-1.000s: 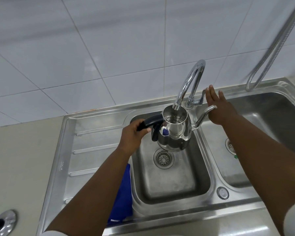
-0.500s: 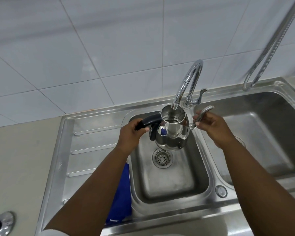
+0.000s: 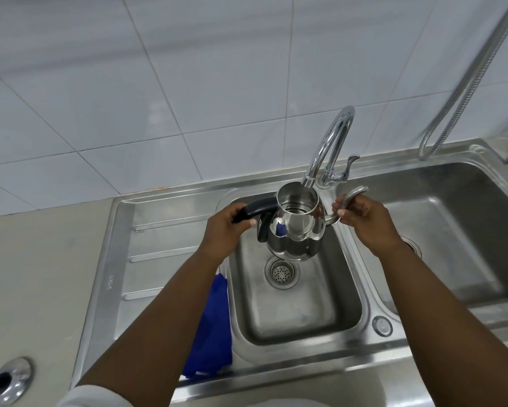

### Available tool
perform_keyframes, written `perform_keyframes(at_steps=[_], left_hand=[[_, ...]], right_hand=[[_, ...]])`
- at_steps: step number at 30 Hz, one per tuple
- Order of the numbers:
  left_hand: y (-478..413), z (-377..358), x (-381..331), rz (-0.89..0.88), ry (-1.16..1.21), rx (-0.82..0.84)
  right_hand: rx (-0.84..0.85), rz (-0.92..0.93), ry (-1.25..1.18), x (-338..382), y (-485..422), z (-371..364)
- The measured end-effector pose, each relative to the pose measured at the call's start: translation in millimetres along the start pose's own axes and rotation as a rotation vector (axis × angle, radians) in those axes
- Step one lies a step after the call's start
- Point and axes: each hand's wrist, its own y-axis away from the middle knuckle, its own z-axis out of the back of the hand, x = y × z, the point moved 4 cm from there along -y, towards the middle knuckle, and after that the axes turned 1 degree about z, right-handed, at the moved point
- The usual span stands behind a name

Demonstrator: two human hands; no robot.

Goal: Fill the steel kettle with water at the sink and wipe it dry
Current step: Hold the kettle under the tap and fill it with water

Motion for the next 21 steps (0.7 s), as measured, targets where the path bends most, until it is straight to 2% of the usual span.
perform_keyframes(at_steps=[9, 21], left_hand=[[26.5, 24.9, 2.5, -0.044, -0.023, 0.026], [98.1, 109.1, 18.3, -0.008, -0.078, -0.044]], right_hand=[[-0.009, 0.017, 0.020, 17.4, 31.6, -15.2], [0.075, 0.061, 0.013, 42.8, 94.9, -89.3]])
